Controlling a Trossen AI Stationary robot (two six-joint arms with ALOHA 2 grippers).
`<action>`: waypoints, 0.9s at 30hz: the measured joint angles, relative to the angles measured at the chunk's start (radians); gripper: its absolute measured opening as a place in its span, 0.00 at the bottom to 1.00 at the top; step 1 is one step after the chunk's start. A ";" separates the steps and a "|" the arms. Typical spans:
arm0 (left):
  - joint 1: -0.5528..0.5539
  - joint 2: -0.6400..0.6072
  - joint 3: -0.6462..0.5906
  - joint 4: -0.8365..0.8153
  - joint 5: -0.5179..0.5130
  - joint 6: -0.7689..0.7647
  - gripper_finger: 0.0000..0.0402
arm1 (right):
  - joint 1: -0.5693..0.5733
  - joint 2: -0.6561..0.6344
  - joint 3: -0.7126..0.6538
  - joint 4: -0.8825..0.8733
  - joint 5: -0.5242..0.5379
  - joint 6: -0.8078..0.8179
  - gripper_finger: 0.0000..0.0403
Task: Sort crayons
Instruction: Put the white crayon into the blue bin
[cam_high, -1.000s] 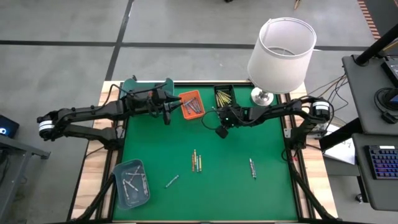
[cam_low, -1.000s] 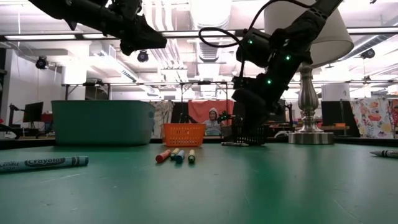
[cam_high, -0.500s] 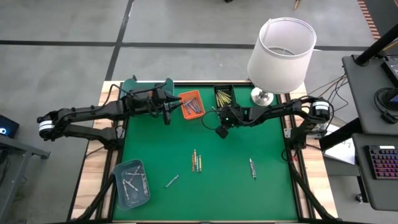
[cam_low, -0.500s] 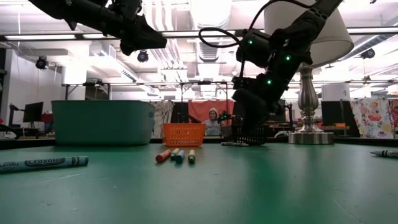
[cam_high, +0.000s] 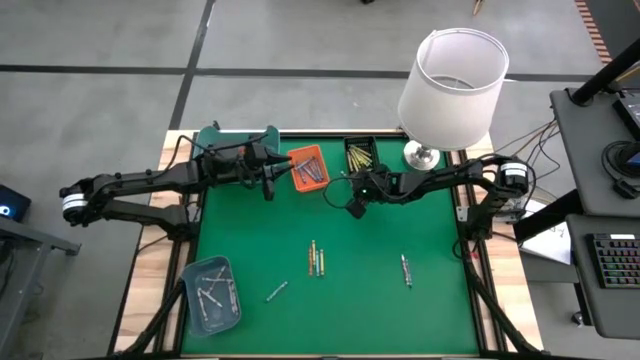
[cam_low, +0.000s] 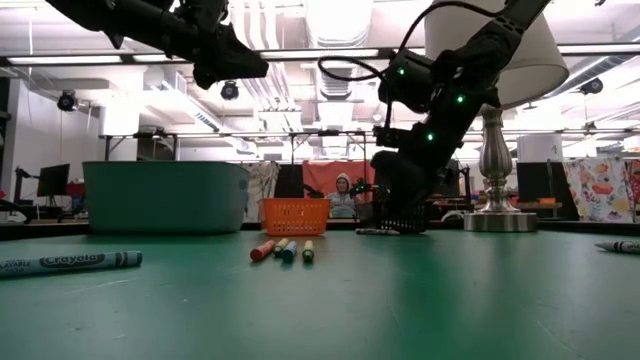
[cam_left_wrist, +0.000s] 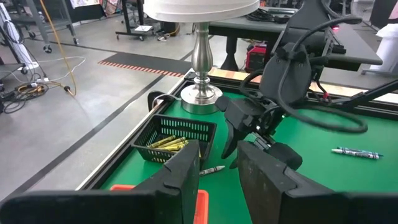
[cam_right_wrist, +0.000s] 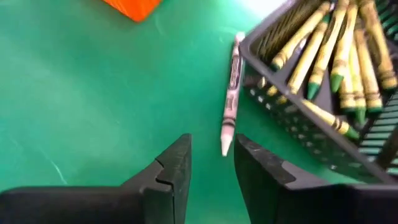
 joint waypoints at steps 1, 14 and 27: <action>0.000 0.000 0.000 0.000 0.000 0.000 0.23 | 0.000 0.011 0.000 0.001 0.000 0.005 0.27; 0.000 0.000 0.000 -0.001 0.000 0.000 0.23 | -0.002 0.109 -0.001 0.097 0.007 0.047 0.24; 0.000 0.002 0.000 0.001 0.000 -0.002 0.23 | -0.006 0.111 0.000 0.100 -0.001 0.045 0.03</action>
